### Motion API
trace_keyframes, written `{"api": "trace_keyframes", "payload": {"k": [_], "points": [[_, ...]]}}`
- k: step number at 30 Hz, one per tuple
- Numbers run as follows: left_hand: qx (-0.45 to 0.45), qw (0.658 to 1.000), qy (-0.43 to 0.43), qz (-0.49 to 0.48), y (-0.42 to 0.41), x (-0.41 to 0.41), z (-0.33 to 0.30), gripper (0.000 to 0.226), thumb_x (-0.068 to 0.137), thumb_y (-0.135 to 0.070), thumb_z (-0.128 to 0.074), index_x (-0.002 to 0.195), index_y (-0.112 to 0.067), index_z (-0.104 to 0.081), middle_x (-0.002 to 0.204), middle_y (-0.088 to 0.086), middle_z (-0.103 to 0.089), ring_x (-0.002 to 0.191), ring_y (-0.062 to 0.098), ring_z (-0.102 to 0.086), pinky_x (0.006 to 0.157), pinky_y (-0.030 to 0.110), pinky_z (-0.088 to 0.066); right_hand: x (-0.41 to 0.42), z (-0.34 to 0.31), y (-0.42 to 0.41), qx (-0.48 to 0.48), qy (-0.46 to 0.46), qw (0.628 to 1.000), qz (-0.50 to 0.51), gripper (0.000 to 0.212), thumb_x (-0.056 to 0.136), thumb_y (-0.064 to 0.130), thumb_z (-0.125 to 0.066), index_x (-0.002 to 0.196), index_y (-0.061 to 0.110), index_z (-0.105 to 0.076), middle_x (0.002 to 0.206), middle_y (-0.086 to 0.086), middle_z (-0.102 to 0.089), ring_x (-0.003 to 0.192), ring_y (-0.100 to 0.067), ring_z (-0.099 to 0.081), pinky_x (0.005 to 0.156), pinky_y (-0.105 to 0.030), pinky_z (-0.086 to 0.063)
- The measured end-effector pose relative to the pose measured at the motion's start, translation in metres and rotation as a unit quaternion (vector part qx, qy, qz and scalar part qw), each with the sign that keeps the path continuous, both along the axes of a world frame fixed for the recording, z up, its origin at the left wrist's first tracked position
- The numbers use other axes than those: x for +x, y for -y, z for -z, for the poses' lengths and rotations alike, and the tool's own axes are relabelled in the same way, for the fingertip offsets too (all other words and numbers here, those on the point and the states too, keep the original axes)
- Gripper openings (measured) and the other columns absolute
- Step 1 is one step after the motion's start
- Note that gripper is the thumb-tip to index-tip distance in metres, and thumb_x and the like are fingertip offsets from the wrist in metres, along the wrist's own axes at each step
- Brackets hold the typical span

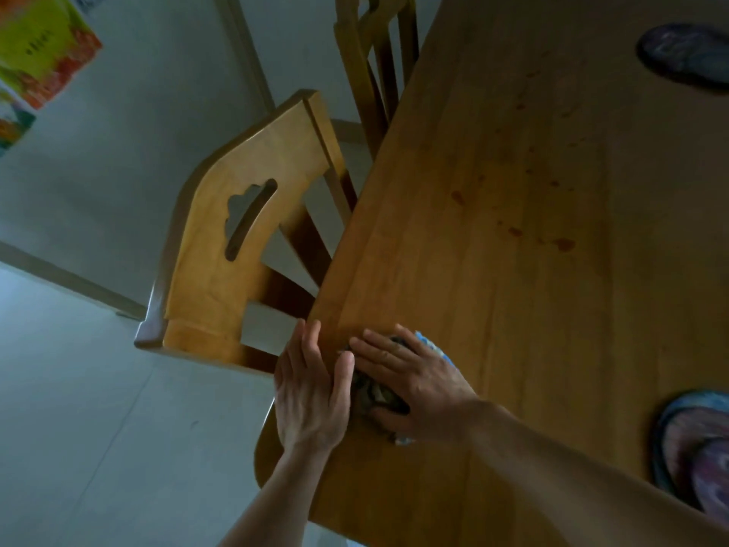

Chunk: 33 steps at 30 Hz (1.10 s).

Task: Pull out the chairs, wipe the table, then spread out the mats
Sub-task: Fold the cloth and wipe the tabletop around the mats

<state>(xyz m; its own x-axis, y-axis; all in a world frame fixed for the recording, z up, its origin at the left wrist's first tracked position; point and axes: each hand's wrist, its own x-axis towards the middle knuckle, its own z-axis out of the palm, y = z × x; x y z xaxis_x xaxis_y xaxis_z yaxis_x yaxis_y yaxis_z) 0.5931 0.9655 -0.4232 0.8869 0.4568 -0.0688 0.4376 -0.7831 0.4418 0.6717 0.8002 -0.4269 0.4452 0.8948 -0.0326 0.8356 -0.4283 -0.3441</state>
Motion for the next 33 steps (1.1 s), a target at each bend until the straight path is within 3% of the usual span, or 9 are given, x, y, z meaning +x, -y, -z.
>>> {"api": "trace_keyframes", "payload": {"k": [5, 11, 15, 18, 23, 26, 28, 31, 33], "points": [[0.004, 1.000, -0.009, 0.002, 0.003, 0.000, -0.002, 0.088, 0.087, -0.073, 0.005, 0.152, -0.020, -0.020, 0.160, 0.009, -0.022, 0.145, 0.023, -0.025, 0.118, 0.039, -0.022, 0.033, 0.005, 0.077, 0.023, 0.026, 0.989, 0.144, 0.057, 0.092, 0.036, -0.044, 0.147, 0.022, -0.040, 0.159, 0.003, -0.028, 0.149, -0.015, -0.018, 0.117, -0.047, -0.017], [0.005, 1.000, -0.001, 0.006, 0.002, 0.002, -0.002, 0.083, 0.088, -0.072, 0.000, 0.150, -0.023, -0.024, 0.159, 0.008, -0.021, 0.144, 0.024, -0.025, 0.118, 0.038, -0.018, 0.073, 0.002, 0.048, 0.004, 0.031, 0.920, 0.390, 0.056, 0.101, 0.038, -0.030, 0.152, 0.015, -0.030, 0.162, -0.002, -0.018, 0.151, -0.018, -0.007, 0.121, -0.038, 0.003], [0.009, 1.000, -0.002, 0.002, 0.000, 0.001, 0.002, 0.084, 0.087, -0.073, 0.000, 0.149, -0.023, -0.027, 0.159, 0.009, -0.022, 0.143, 0.025, -0.027, 0.117, 0.040, -0.021, 0.005, -0.006, -0.001, 0.026, 0.009, 0.960, 0.279, 0.063, 0.096, 0.049, -0.026, 0.149, 0.017, -0.037, 0.159, -0.003, -0.028, 0.149, -0.020, -0.016, 0.122, -0.045, -0.009], [0.015, 1.000, -0.002, -0.001, 0.001, 0.002, 0.002, 0.091, 0.083, -0.077, 0.004, 0.147, -0.022, -0.031, 0.158, 0.010, -0.025, 0.142, 0.027, -0.029, 0.117, 0.042, -0.024, -0.062, -0.011, -0.011, 0.011, -0.020, 0.985, 0.171, 0.071, 0.092, 0.055, -0.036, 0.154, 0.023, -0.025, 0.161, 0.003, -0.016, 0.150, -0.014, -0.006, 0.122, -0.042, -0.004], [0.013, 1.000, 0.003, 0.005, 0.000, 0.002, 0.000, 0.092, 0.084, -0.077, 0.003, 0.146, -0.021, -0.033, 0.157, 0.012, -0.028, 0.140, 0.028, -0.032, 0.115, 0.044, -0.028, -0.110, -0.011, 0.014, 0.049, -0.090, 0.985, 0.136, 0.064, 0.086, 0.030, -0.053, 0.148, 0.029, -0.038, 0.157, 0.013, -0.030, 0.148, -0.001, -0.012, 0.123, -0.033, -0.007], [-0.028, 1.000, 0.009, 0.006, -0.002, 0.000, -0.003, 0.090, 0.084, -0.075, -0.004, 0.147, -0.019, -0.034, 0.157, 0.012, -0.028, 0.141, 0.029, -0.031, 0.115, 0.045, -0.028, -0.120, -0.029, 0.011, 0.160, -0.178, 0.936, 0.259, 0.059, 0.083, 0.009, -0.057, 0.137, 0.030, -0.052, 0.142, 0.018, -0.050, 0.135, 0.005, -0.035, 0.116, -0.031, -0.030], [-0.078, 0.996, 0.025, 0.020, -0.010, -0.002, -0.004, 0.088, 0.083, -0.075, -0.008, 0.148, -0.021, -0.033, 0.159, 0.008, -0.025, 0.143, 0.026, -0.029, 0.114, 0.045, -0.027, -0.115, -0.045, 0.010, 0.228, -0.219, 0.872, 0.374, 0.057, 0.091, 0.006, -0.058, 0.140, 0.032, -0.048, 0.142, 0.023, -0.044, 0.130, 0.008, -0.036, 0.113, -0.026, -0.035], [-0.173, 0.982, 0.042, 0.065, -0.037, -0.016, -0.002, 0.086, 0.081, -0.077, -0.011, 0.150, -0.028, -0.027, 0.161, -0.002, -0.022, 0.143, 0.020, -0.029, 0.108, 0.042, -0.030, -0.117, -0.049, 0.032, 0.214, -0.129, 0.834, 0.492, 0.059, 0.094, 0.010, -0.060, 0.146, 0.028, -0.038, 0.151, 0.018, -0.031, 0.134, 0.002, -0.028, 0.109, -0.024, -0.032], [-0.207, 0.975, 0.020, 0.072, -0.053, -0.037, 0.003, 0.087, 0.080, -0.077, -0.008, 0.152, -0.032, -0.020, 0.160, -0.004, -0.024, 0.141, 0.019, -0.034, 0.106, 0.040, -0.032, -0.135, -0.034, 0.047, 0.151, -0.047, 0.818, 0.553, 0.053, 0.092, 0.008, -0.061, 0.142, 0.015, -0.045, 0.152, 0.005, -0.037, 0.138, -0.011, -0.031, 0.110, -0.039, -0.040]]}}
